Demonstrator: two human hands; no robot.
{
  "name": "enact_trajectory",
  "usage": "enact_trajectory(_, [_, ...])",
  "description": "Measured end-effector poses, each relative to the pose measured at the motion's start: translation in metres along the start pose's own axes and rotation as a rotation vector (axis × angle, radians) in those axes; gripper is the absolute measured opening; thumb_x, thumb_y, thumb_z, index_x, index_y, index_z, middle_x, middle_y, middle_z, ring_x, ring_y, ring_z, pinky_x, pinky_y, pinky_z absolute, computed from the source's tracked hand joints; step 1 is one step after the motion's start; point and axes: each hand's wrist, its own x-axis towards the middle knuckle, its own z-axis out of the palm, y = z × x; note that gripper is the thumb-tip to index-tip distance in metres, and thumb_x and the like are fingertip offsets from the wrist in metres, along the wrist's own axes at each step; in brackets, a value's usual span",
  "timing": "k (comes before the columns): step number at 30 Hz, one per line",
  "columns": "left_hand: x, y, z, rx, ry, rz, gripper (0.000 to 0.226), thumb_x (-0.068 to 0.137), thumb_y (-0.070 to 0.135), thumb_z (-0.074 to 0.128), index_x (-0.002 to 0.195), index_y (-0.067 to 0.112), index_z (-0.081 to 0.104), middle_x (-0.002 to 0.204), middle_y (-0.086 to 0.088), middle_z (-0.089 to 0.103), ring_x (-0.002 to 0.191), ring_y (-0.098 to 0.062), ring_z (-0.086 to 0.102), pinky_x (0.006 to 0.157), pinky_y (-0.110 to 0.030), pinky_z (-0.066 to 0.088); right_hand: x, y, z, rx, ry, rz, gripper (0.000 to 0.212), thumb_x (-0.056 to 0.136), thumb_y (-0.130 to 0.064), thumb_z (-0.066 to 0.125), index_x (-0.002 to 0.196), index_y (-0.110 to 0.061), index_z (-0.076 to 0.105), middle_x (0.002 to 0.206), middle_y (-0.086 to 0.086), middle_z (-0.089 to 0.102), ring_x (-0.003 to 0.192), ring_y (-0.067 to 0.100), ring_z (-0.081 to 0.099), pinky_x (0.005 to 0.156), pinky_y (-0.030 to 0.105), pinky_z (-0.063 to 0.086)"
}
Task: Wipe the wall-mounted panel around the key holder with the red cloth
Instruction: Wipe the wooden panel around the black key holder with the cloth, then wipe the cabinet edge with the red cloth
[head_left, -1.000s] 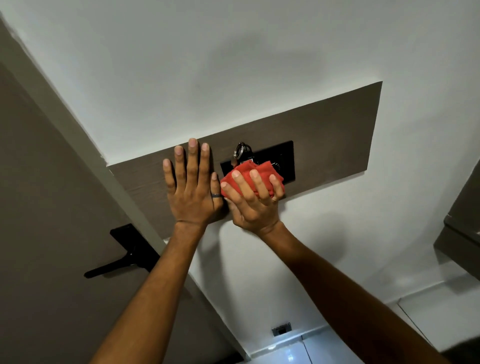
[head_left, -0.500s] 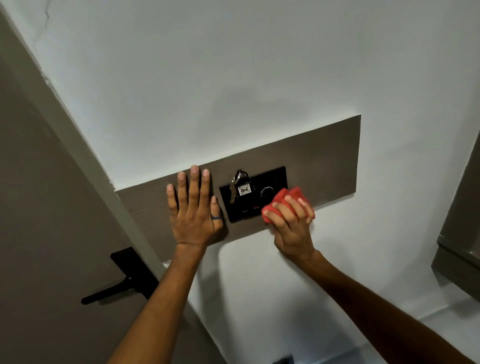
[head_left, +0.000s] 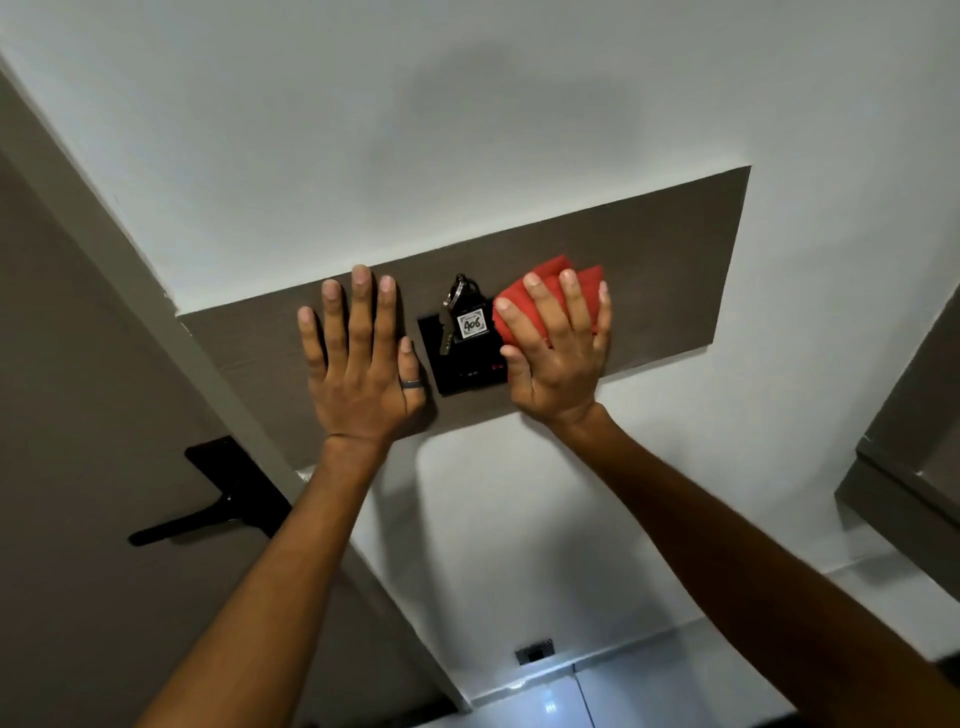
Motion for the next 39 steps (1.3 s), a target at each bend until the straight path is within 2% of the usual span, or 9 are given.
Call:
enact_trajectory(11, [-0.021, 0.057, -0.034, -0.252, -0.146, -0.266, 0.054, 0.105, 0.020, 0.038, 0.157, 0.003, 0.033, 0.166, -0.018, 0.025, 0.157, -0.035, 0.014, 0.129, -0.051, 0.008, -0.084, 0.046, -0.074, 0.065, -0.417, -0.002, 0.058, 0.096, -0.002, 0.064, 0.148, -0.026, 0.057, 0.154, 0.001, 0.057, 0.144, 0.027, 0.052, 0.106, 0.048, 0.052])
enact_trajectory(15, [-0.063, 0.127, -0.042, -0.412, -0.233, -0.105, 0.051, 0.103, 0.021, 0.042, 0.152, 0.004, 0.039, 0.161, -0.019, 0.031, 0.156, -0.035, 0.019, 0.128, -0.054, 0.015, -0.113, 0.076, -0.128, 0.529, -0.425, 0.914, 0.040, 0.107, -0.025, 0.056, 0.147, -0.020, 0.056, 0.150, -0.001, 0.059, 0.139, 0.015, 0.055, 0.116, 0.041, 0.048])
enact_trajectory(18, [-0.083, 0.197, -0.040, -0.579, -0.414, 0.022, 0.052, 0.102, 0.021, 0.045, 0.151, 0.004, 0.040, 0.161, -0.019, 0.034, 0.155, -0.035, 0.023, 0.127, -0.053, 0.018, -0.114, 0.109, -0.167, 1.087, -0.249, 1.730, 0.037, 0.111, -0.037, 0.044, 0.134, -0.010, 0.055, 0.128, 0.020, 0.063, 0.113, 0.040, 0.064, 0.104, 0.057, 0.054])
enact_trajectory(21, [-0.081, 0.275, -0.030, -0.690, -0.652, 0.067, 0.055, 0.102, 0.023, 0.044, 0.154, 0.005, 0.037, 0.162, -0.018, 0.034, 0.154, -0.035, 0.024, 0.127, -0.053, 0.021, -0.127, 0.165, -0.210, 1.315, -0.104, 2.142, 0.058, 0.110, -0.048, 0.030, 0.135, -0.001, 0.055, 0.128, 0.029, 0.062, 0.108, 0.044, 0.067, 0.089, 0.050, 0.062])
enact_trajectory(24, [-0.073, 0.338, -0.017, -0.758, -0.861, 0.063, 0.055, 0.103, 0.025, 0.044, 0.154, 0.005, 0.040, 0.161, -0.017, 0.036, 0.153, -0.035, 0.026, 0.125, -0.054, 0.025, -0.147, 0.218, -0.252, 1.210, 0.063, 2.356, 0.055, 0.110, -0.044, 0.034, 0.149, -0.012, 0.055, 0.149, 0.021, 0.058, 0.138, 0.044, 0.055, 0.115, 0.057, 0.044])
enact_trajectory(29, [-0.060, 0.450, 0.005, -0.869, -1.049, 0.142, 0.056, 0.105, 0.028, 0.040, 0.155, 0.004, 0.038, 0.161, -0.016, 0.037, 0.154, -0.036, 0.025, 0.123, -0.054, 0.027, -0.164, 0.368, -0.319, 0.773, 0.281, 2.188, 0.058, 0.110, -0.055, 0.031, 0.114, -0.019, 0.076, 0.111, 0.013, 0.077, 0.116, 0.034, 0.067, 0.105, 0.052, 0.053])
enact_trajectory(33, [-0.052, 0.521, 0.030, -0.908, -1.121, 0.157, 0.057, 0.106, 0.031, 0.036, 0.157, 0.006, 0.035, 0.164, -0.014, 0.031, 0.156, -0.033, 0.018, 0.127, -0.049, 0.021, -0.186, 0.487, -0.352, 0.242, -0.413, 1.580, 0.058, 0.101, -0.067, 0.037, 0.126, -0.022, 0.064, 0.112, -0.002, 0.070, 0.100, 0.009, 0.070, 0.085, 0.034, 0.058])
enact_trajectory(37, [-0.061, 0.561, 0.042, -0.889, -1.179, 0.092, 0.057, 0.108, 0.028, 0.043, 0.159, 0.005, 0.030, 0.166, -0.014, 0.026, 0.157, -0.033, 0.014, 0.128, -0.050, 0.019, -0.258, 0.551, -0.364, -0.155, -1.352, 0.813, 0.077, 0.098, -0.062, 0.016, 0.154, -0.020, 0.048, 0.162, 0.008, 0.046, 0.156, 0.028, 0.031, 0.127, 0.053, 0.024])
enact_trajectory(39, [-0.067, 0.574, 0.040, -0.853, -1.219, 0.084, 0.059, 0.109, 0.033, 0.039, 0.160, 0.007, 0.026, 0.169, -0.012, 0.020, 0.158, -0.031, 0.008, 0.129, -0.049, 0.016, -0.280, 0.552, -0.362, -0.240, -1.491, 0.754, 0.071, 0.099, -0.054, 0.017, 0.162, -0.024, 0.033, 0.173, 0.005, 0.022, 0.163, 0.032, 0.010, 0.131, 0.061, 0.005])
